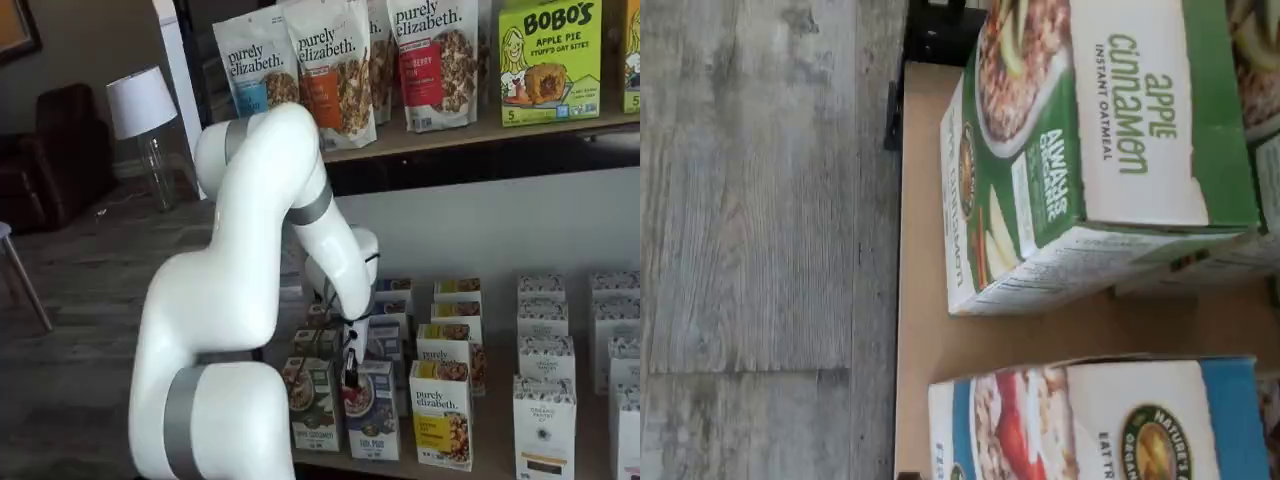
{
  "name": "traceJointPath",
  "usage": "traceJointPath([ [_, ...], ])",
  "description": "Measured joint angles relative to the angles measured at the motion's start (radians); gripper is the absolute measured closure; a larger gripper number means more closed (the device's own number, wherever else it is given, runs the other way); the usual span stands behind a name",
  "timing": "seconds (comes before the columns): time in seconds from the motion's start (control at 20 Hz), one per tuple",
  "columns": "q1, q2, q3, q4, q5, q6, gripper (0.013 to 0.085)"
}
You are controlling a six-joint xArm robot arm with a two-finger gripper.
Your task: Pick up the blue and white box that is on the bottom shelf, the second box from the left
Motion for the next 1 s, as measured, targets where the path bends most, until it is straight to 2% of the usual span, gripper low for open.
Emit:
traceJointPath([
  [0.5, 0.004, 0.053, -0.075, -0.061, 0.012, 0.064, 0.0130],
  [0.8, 0.006, 0.083, -0.113, -0.080, 0.018, 0.085, 0.0130],
  [1.0, -0.001, 0.100, -0.135, -0.160, 0.032, 0.151, 0.0130],
])
